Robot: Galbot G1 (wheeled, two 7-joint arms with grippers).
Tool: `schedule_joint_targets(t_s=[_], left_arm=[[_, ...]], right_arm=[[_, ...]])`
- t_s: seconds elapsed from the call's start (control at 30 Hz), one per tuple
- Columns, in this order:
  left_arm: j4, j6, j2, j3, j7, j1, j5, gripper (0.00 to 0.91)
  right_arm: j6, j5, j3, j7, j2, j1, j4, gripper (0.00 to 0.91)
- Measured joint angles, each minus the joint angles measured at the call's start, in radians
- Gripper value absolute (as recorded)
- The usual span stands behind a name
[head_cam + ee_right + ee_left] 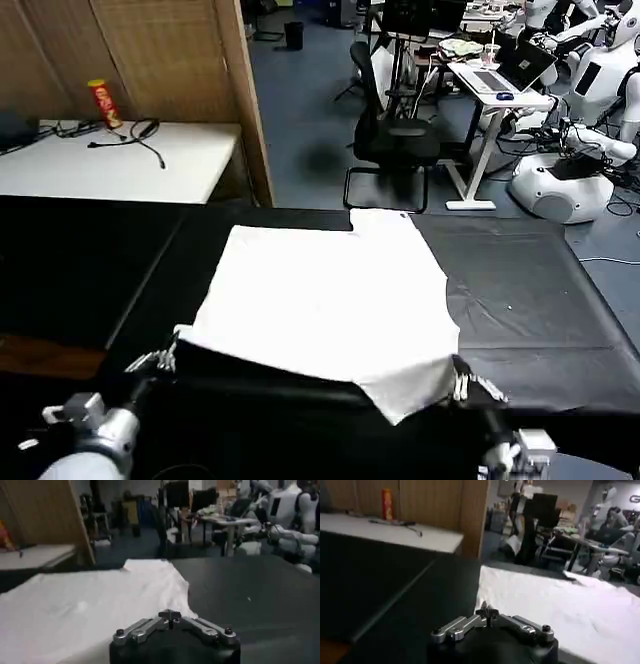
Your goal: Fold and organize the clothes.
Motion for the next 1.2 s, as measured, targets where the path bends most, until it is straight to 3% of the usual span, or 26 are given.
schedule_joint_targets(t_s=[0.5, 0.53, 0.57, 0.6, 0.8, 0.93, 1.2], left_arm=[[0.156, -0.006, 0.015, 0.092, -0.013, -0.167, 0.119, 0.000], [0.165, -0.006, 0.017, 0.097, -0.014, -0.178, 0.123, 0.029], [0.174, -0.006, 0.019, 0.101, -0.015, -0.188, 0.129, 0.878], [0.181, -0.006, 0.020, 0.106, -0.015, -0.197, 0.133, 0.878], [0.222, 0.018, 0.016, 0.122, -0.030, -0.248, 0.133, 0.878], [0.218, 0.026, 0.013, 0.123, -0.028, -0.243, 0.131, 0.878], [0.161, 0.066, 0.028, 0.124, -0.011, -0.184, 0.103, 0.878]], right_arm=[[0.004, 0.006, -0.049, -0.024, -0.029, 0.286, -0.276, 0.000], [0.003, 0.007, -0.050, -0.034, -0.027, 0.294, -0.291, 0.000], [0.002, 0.010, -0.051, -0.045, -0.025, 0.300, -0.304, 0.000], [0.000, 0.013, -0.051, -0.049, -0.022, 0.303, -0.313, 0.878], [-0.028, 0.035, -0.032, -0.091, -0.034, 0.284, -0.305, 0.878], [-0.069, 0.058, -0.014, -0.095, -0.055, 0.229, -0.227, 0.878], [-0.075, 0.037, 0.033, -0.094, -0.079, 0.054, -0.103, 0.878]])
